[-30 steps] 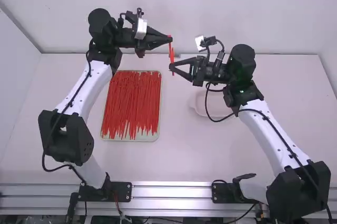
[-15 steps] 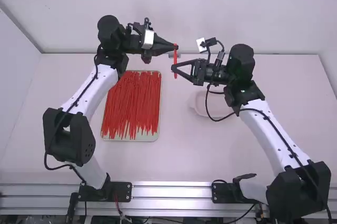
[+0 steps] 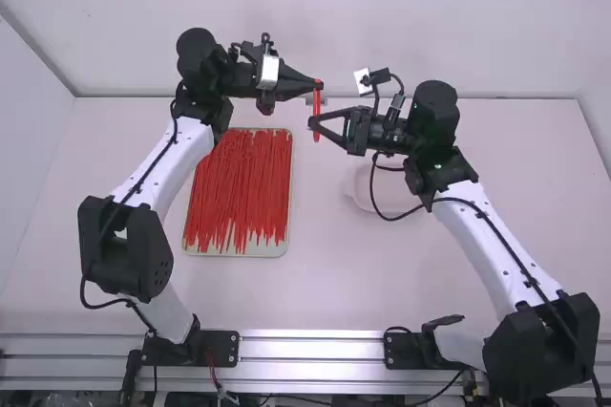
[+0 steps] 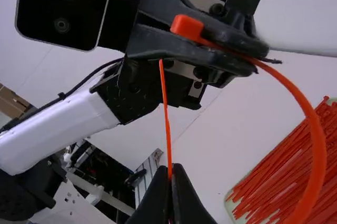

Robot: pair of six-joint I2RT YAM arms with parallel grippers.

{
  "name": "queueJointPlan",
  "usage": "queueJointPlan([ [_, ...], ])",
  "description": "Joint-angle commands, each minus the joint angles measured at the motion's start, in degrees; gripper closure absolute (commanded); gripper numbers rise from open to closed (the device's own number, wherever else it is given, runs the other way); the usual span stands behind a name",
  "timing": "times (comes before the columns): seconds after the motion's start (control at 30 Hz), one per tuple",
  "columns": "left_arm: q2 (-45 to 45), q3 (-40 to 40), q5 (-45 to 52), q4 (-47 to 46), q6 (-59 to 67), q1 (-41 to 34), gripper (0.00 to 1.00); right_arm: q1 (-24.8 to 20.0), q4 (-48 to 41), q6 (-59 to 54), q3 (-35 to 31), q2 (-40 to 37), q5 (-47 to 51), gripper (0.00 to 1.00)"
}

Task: Fasten the cable tie

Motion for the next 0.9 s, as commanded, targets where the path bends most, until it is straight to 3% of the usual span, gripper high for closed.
queueJointPlan([
  [0.0,0.2,-0.2,0.2,0.9,0.4,0.2,0.98,-0.3,0.2,0.6,-0.2,0.1,1.0,1.0],
  [0.87,0.2,-0.2,0.2,1.9,1.0,-0.1,0.98,-0.3,1.8,3.5,-0.2,0.0,3.5,1.0],
])
